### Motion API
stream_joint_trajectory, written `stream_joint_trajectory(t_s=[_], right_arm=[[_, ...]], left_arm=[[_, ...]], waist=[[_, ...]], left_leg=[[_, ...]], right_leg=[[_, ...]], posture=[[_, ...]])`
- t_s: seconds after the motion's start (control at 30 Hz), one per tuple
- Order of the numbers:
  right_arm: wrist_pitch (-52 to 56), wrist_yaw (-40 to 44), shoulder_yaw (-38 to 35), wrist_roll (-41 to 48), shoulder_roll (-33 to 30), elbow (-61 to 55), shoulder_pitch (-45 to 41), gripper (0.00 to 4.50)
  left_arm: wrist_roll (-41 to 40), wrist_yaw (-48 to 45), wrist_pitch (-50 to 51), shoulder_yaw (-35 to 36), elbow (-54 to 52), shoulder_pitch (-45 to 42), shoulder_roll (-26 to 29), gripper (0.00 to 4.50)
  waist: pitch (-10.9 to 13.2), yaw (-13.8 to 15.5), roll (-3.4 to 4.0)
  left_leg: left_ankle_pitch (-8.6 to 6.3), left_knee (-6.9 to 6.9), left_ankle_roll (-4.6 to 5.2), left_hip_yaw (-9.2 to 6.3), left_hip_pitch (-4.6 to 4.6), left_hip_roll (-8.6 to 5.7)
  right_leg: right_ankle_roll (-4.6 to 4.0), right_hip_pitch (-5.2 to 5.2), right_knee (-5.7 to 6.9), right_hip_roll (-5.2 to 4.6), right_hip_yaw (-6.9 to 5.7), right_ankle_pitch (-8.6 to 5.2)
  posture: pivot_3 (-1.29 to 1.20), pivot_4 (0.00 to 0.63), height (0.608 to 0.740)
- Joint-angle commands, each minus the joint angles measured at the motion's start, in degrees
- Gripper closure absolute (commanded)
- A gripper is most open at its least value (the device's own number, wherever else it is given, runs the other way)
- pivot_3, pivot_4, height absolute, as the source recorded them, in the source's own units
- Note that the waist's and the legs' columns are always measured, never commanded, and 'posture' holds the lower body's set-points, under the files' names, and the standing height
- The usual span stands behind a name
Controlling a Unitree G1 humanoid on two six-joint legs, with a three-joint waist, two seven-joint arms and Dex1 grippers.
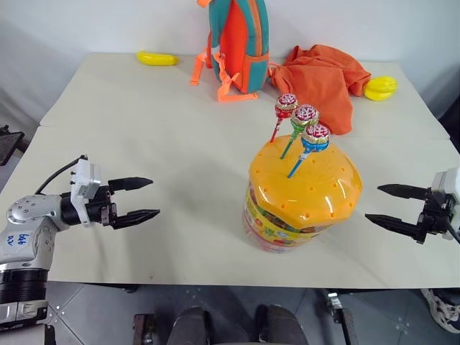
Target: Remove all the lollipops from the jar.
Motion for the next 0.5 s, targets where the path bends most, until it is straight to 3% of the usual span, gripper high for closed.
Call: stream_joint_trajectory(t_s=[0.03, 0.27, 0.5], right_arm=[[-0.7, 0.0, -2.5, 1.1, -1.4, -0.2, -0.6, 0.01], [-0.2, 0.4, -3.0, 1.5, -2.0, -0.3, -0.8, 0.01], [0.7, 1.1, -3.2, 3.0, -3.4, -0.7, -1.4, 0.01]], left_arm=[[-2.4, -0.2, 1.1, 2.2, -3.2, 0.5, 0.9, 0.00], [-5.5, 3.0, 9.2, 3.8, -7.0, 0.7, 2.4, 0.00], [-3.5, 4.1, 7.8, 3.1, -9.3, -3.3, 4.9, 0.00]], waist=[[0.0, 0.0, 0.00], [0.0, 0.0, 0.00], [0.0, 0.1, 0.00]], left_leg=[[0.00, 0.00, 0.00, 0.00, 0.00, 0.00], [0.00, 0.00, 0.00, -0.01, 0.00, 0.00], [0.00, 0.00, 0.00, -0.01, 0.00, 0.01]], right_leg=[[0.00, 0.00, 0.00, 0.00, 0.00, 0.00], [0.00, 0.00, 0.00, 0.00, 0.00, 0.00], [0.00, 0.00, 0.00, 0.00, 0.01, 0.00]], posture=[[0.00, 0.150, 0.740], [0.00, 0.150, 0.740], [0.00, 0.150, 0.740]])
